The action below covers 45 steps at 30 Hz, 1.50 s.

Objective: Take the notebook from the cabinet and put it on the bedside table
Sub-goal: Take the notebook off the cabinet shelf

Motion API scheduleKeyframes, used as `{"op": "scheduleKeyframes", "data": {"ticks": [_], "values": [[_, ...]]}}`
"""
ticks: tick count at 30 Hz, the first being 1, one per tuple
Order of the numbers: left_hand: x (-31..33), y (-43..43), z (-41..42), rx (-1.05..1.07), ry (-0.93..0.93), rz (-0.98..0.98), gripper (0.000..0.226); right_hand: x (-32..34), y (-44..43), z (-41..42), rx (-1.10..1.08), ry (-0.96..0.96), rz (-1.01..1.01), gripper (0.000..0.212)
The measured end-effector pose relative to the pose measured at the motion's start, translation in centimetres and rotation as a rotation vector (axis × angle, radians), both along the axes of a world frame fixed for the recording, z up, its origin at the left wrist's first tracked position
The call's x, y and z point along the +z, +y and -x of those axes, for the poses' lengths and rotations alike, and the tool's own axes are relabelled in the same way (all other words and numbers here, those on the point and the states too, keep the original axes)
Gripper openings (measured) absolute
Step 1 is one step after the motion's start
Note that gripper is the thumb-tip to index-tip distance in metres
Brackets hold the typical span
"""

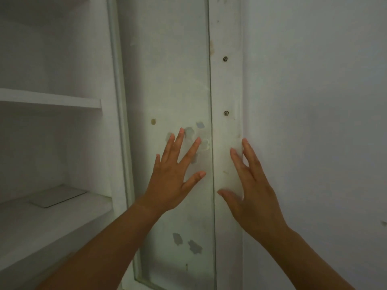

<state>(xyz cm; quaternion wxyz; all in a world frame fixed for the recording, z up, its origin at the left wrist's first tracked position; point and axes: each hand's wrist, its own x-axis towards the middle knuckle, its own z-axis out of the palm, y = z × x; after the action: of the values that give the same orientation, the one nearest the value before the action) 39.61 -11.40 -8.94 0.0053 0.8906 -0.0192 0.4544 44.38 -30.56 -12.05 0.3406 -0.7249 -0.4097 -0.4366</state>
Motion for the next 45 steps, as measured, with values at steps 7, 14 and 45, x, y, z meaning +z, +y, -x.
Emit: {"op": "scheduleKeyframes", "data": {"ticks": [7, 14, 45], "values": [[-2.0, 4.4, 5.0, 0.048, 0.213, -0.032, 0.060, 0.5, 3.7, 3.7, 0.094, -0.006, -0.104, 0.060], [-2.4, 10.7, 11.0, 0.178, 0.330, -0.008, 0.059, -0.4, 10.6, 6.2, 0.298, 0.156, 0.007, 0.061], [-1.9, 19.5, 26.1, 0.818, 0.306, -0.020, 0.060, -0.7, 37.6, 12.3, 1.084, 0.293, 0.078, 0.057]]}}
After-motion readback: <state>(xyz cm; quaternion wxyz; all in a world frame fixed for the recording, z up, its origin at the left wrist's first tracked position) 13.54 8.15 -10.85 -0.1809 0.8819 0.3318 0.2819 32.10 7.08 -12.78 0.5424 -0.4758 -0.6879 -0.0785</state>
